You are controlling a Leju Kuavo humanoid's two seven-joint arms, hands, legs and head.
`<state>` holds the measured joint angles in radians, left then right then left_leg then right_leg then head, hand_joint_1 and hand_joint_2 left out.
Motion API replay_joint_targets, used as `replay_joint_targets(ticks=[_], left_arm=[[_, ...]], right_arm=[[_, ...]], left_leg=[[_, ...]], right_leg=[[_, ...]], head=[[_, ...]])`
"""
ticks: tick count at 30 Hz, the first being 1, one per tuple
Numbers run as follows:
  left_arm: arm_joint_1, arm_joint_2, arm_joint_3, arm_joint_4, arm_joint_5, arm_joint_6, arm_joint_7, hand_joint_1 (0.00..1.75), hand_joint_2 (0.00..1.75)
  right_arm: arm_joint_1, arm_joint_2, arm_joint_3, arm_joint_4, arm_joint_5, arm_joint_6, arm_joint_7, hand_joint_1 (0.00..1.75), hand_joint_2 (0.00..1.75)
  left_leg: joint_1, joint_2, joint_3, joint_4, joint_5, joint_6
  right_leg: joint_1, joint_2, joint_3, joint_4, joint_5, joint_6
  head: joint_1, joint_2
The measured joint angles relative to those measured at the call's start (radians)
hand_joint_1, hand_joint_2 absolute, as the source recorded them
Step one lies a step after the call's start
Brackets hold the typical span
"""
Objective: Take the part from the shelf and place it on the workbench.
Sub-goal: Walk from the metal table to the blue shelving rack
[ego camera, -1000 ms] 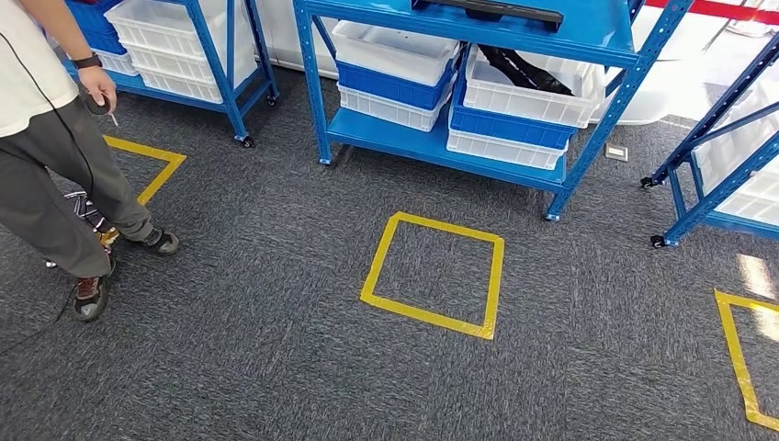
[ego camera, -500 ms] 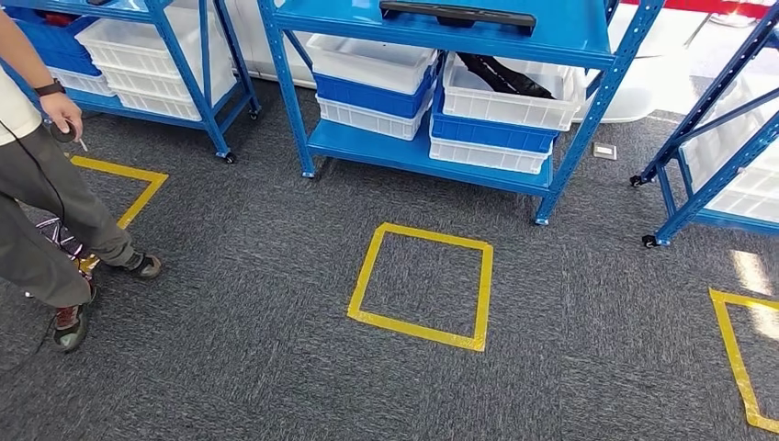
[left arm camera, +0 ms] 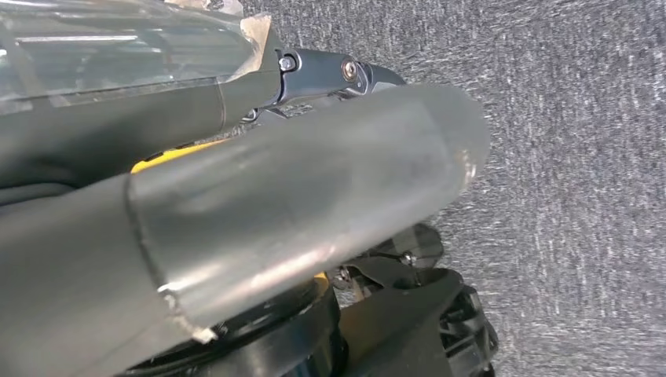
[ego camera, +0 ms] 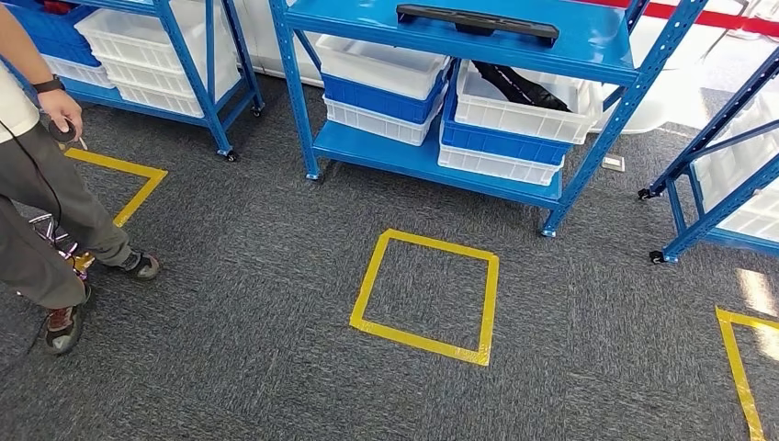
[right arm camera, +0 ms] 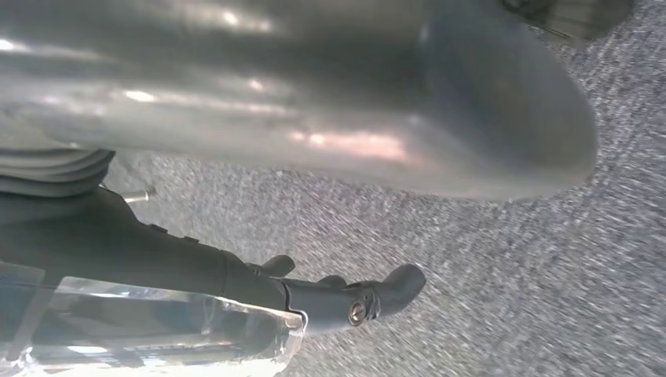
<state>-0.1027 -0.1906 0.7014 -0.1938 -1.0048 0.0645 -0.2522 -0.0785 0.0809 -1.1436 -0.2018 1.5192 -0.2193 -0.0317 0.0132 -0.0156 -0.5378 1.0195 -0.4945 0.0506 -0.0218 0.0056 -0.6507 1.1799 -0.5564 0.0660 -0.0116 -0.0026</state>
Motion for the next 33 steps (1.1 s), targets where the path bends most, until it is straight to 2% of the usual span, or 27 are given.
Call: replay_joint_targets(ticks=[1, 2, 4, 6, 7, 8, 10, 11, 12, 13, 14, 16, 17, 18, 20, 22, 23, 24, 26, 27, 28, 29, 30, 31, 32, 33], left_arm=[[0.000, 0.000, 0.000, 0.000, 0.000, 0.000, 0.000, 0.00, 0.00], [0.001, 0.000, 0.000, 0.000, 0.000, 0.000, 0.000, 0.00, 0.00], [0.000, 0.001, 0.001, 0.000, 0.000, 0.000, 0.000, 0.00, 0.00], [-0.001, 0.001, 0.001, 0.000, -0.001, 0.000, 0.001, 0.00, 0.00], [-0.002, 0.001, 0.001, 0.000, -0.001, 0.000, 0.001, 0.00, 0.00], [-0.004, 0.001, 0.001, 0.000, -0.001, 0.000, 0.001, 0.00, 0.00], [-0.004, 0.001, 0.001, 0.000, -0.001, 0.001, 0.002, 0.00, 0.00], [-0.002, 0.001, 0.001, 0.000, -0.001, 0.001, 0.002, 0.00, 0.00], [0.000, 0.001, 0.001, 0.000, -0.001, 0.001, 0.002, 0.00, 0.00], [0.001, 0.001, 0.001, 0.000, -0.001, 0.001, 0.002, 0.00, 0.00], [0.002, 0.001, 0.001, 0.000, -0.002, 0.001, 0.002, 0.00, 0.00], [0.003, 0.003, 0.001, 0.000, -0.002, 0.001, 0.002, 0.00, 0.00], [0.003, 0.004, 0.001, 0.000, -0.002, 0.001, 0.002, 0.00, 0.00], [0.003, 0.005, 0.001, 0.000, -0.002, 0.001, 0.002, 0.00, 0.00], [0.004, 0.006, 0.002, 0.000, -0.002, 0.000, 0.001, 0.00, 0.00], [0.005, 0.004, 0.002, 0.000, -0.002, -0.001, -0.002, 0.00, 0.00], [0.004, 0.004, 0.002, 0.000, -0.002, -0.001, -0.002, 0.00, 0.00], [0.002, 0.003, 0.002, 0.000, -0.003, -0.001, -0.003, 0.00, 0.00], [-0.001, 0.002, 0.001, 0.000, -0.003, -0.001, -0.003, 0.00, 0.00], [0.000, 0.002, 0.001, 0.000, -0.003, -0.001, -0.003, 0.00, 0.00], [0.001, 0.002, 0.002, 0.000, -0.003, -0.001, -0.003, 0.00, 0.00], [0.002, 0.002, 0.002, 0.000, -0.004, -0.001, -0.003, 0.00, 0.00], [0.002, 0.001, 0.002, 0.000, -0.006, -0.001, -0.003, 0.00, 0.00], [0.003, 0.001, 0.002, 0.000, -0.007, -0.001, -0.003, 0.00, 0.00], [0.003, 0.000, 0.002, 0.000, -0.009, -0.001, -0.003, 0.00, 0.00], [0.003, 0.000, 0.002, 0.001, -0.010, -0.001, -0.003, 0.00, 0.00]], right_arm=[[0.000, -0.001, 0.000, 0.000, 0.001, 0.000, 0.000, 0.00, 0.00], [0.000, -0.001, 0.000, 0.000, 0.001, 0.000, 0.000, 0.00, 0.00], [0.000, -0.001, 0.001, 0.000, 0.000, 0.000, 0.001, 0.00, 0.00], [0.002, -0.001, 0.001, 0.000, 0.000, 0.000, 0.001, 0.00, 0.00], [0.001, -0.001, 0.001, 0.000, 0.000, 0.000, 0.002, 0.00, 0.00], [0.000, -0.002, 0.001, 0.000, 0.000, 0.000, 0.002, 0.00, 0.00], [-0.003, -0.002, 0.002, 0.000, 0.001, 0.001, 0.002, 0.00, 0.00], [-0.004, -0.002, 0.002, 0.000, 0.001, 0.001, 0.002, 0.00, 0.00], [-0.003, -0.002, 0.002, 0.000, 0.001, 0.001, 0.002, 0.00, 0.00], [-0.002, -0.002, 0.002, 0.000, 0.001, 0.002, 0.003, 0.00, 0.00], [-0.001, -0.001, 0.003, 0.000, 0.001, 0.002, 0.003, 0.00, 0.00], [-0.001, 0.001, 0.003, 0.000, 0.001, 0.001, 0.003, 0.00, 0.00], [-0.002, 0.003, 0.003, 0.000, 0.001, 0.001, 0.003, 0.00, 0.00], [-0.004, 0.004, 0.003, 0.000, 0.001, 0.001, 0.003, 0.00, 0.00], [-0.006, 0.004, 0.003, 0.000, 0.001, 0.001, 0.004, 0.00, 0.00], [-0.006, 0.004, 0.003, 0.001, 0.002, 0.001, 0.005, 0.00, 0.00], [-0.007, 0.004, 0.003, 0.001, 0.002, 0.001, 0.006, 0.00, 0.00], [-0.008, 0.004, 0.003, 0.001, 0.002, 0.001, 0.007, 0.00, 0.00], [-0.009, 0.005, 0.004, 0.001, 0.002, 0.001, 0.007, 0.00, 0.00], [-0.007, 0.004, 0.004, 0.001, 0.002, 0.001, 0.008, 0.00, 0.00], [-0.004, 0.004, 0.004, 0.001, 0.002, 0.001, 0.009, 0.00, 0.00], [-0.002, 0.003, 0.004, 0.001, 0.002, 0.001, 0.010, 0.00, 0.00], [-0.001, 0.003, 0.004, 0.001, 0.001, 0.000, 0.011, 0.00, 0.00], [0.000, 0.002, 0.004, 0.001, 0.001, 0.000, 0.011, 0.00, 0.00], [0.000, 0.002, 0.004, 0.001, 0.001, 0.000, 0.011, 0.00, 0.00], [0.000, 0.002, 0.004, 0.001, 0.001, 0.000, 0.011, 0.00, 0.00]], left_leg=[[-0.001, -0.001, 0.009, 0.003, -0.010, -0.006], [-0.003, -0.001, 0.014, 0.003, -0.019, -0.012], [-0.006, -0.001, 0.029, 0.009, -0.032, -0.027], [-0.002, 0.002, 0.043, 0.021, -0.043, -0.041], [0.000, 0.005, 0.038, 0.045, -0.053, -0.045], [0.003, 0.007, 0.019, 0.085, -0.072, -0.049], [0.004, 0.010, -0.054, 0.202, -0.120, -0.055], [0.005, 0.011, -0.094, 0.254, -0.144, -0.058], [0.005, 0.011, -0.123, 0.278, -0.155, -0.059], [0.006, 0.012, -0.139, 0.273, -0.149, -0.059], [0.006, 0.012, -0.140, 0.237, -0.120, -0.057], [0.003, 0.013, -0.116, 0.123, -0.029, -0.046], [0.000, 0.013, -0.105, 0.081, -0.008, -0.038], [-0.003, 0.012, -0.098, 0.058, 0.001, -0.031], [-0.006, 0.008, -0.085, 0.043, -0.005, -0.015], [-0.003, 0.009, -0.056, 0.026, 0.014, -0.001], [-0.002, 0.010, -0.041, 0.021, 0.018, 0.004], [-0.001, 0.011, -0.031, 0.018, 0.017, 0.007], [-0.002, 0.008, -0.023, 0.016, 0.007, 0.011], [-0.002, 0.005, -0.017, 0.016, 0.000, 0.011], [-0.002, 0.002, -0.010, 0.016, -0.007, 0.010], [-0.002, -0.001, -0.001, 0.016, -0.014, 0.009], [-0.002, -0.004, 0.008, 0.016, -0.022, 0.006], [-0.002, -0.005, 0.016, 0.016, -0.030, 0.003], [-0.003, -0.006, 0.024, 0.016, -0.039, -0.001], [-0.005, -0.006, 0.030, 0.015, -0.048, -0.008]], right_leg=[[-0.003, -0.003, 0.013, -0.065, 0.038, 0.004], [-0.003, -0.008, 0.023, -0.110, 0.061, 0.001], [0.000, -0.015, 0.033, -0.145, 0.070, -0.022], [-0.004, -0.013, 0.058, -0.150, 0.083, -0.048], [-0.007, -0.012, 0.070, -0.151, 0.087, -0.058], [-0.007, -0.012, 0.082, -0.151, 0.088, -0.066], [-0.004, -0.012, 0.092, -0.150, 0.080, -0.077], [-0.003, -0.011, 0.096, -0.150, 0.074, -0.080], [-0.002, -0.010, 0.102, -0.150, 0.067, -0.081], [-0.001, -0.008, 0.111, -0.150, 0.059, -0.080], [-0.001, -0.007, 0.122, -0.150, 0.051, -0.078], [0.001, -0.004, 0.142, -0.150, 0.033, -0.071], [0.002, -0.003, 0.149, -0.150, 0.023, -0.066], [0.005, -0.002, 0.153, -0.154, 0.015, -0.059], [0.012, -0.001, 0.168, -0.151, 0.012, -0.042], [0.015, -0.001, 0.179, -0.127, 0.005, -0.031], [0.014, -0.001, 0.164, -0.095, -0.007, -0.029], [0.012, -0.002, 0.130, -0.041, -0.026, -0.030], [0.011, -0.002, 0.039, 0.083, -0.075, -0.034], [0.011, -0.002, 0.002, 0.115, -0.092, -0.034], [0.011, -0.002, -0.016, 0.112, -0.093, -0.031], [0.011, -0.002, -0.018, 0.081, -0.075, -0.024], [0.010, -0.002, -0.009, 0.028, -0.044, -0.016], [0.010, -0.003, 0.004, -0.032, 0.005, -0.009], [0.011, -0.006, 0.015, -0.081, 0.040, -0.011], [0.016, -0.009, 0.025, -0.116, 0.067, -0.017]], head=[[0.001, 0.000], [0.002, 0.000], [0.002, 0.000], [-0.001, 0.000], [-0.001, 0.000], [-0.002, 0.000], [-0.003, 0.000], [-0.004, 0.000], [-0.004, 0.000], [-0.004, 0.000], [-0.004, 0.000], [-0.004, 0.000], [-0.005, 0.000], [-0.006, 0.000], [-0.008, 0.000], [-0.008, 0.000], [-0.008, 0.000], [-0.007, 0.000], [-0.006, 0.000], [-0.006, 0.000], [-0.006, 0.000], [-0.006, 0.000], [-0.005, 0.000], [-0.005, 0.000], [-0.005, 0.000], [-0.005, 0.000]])
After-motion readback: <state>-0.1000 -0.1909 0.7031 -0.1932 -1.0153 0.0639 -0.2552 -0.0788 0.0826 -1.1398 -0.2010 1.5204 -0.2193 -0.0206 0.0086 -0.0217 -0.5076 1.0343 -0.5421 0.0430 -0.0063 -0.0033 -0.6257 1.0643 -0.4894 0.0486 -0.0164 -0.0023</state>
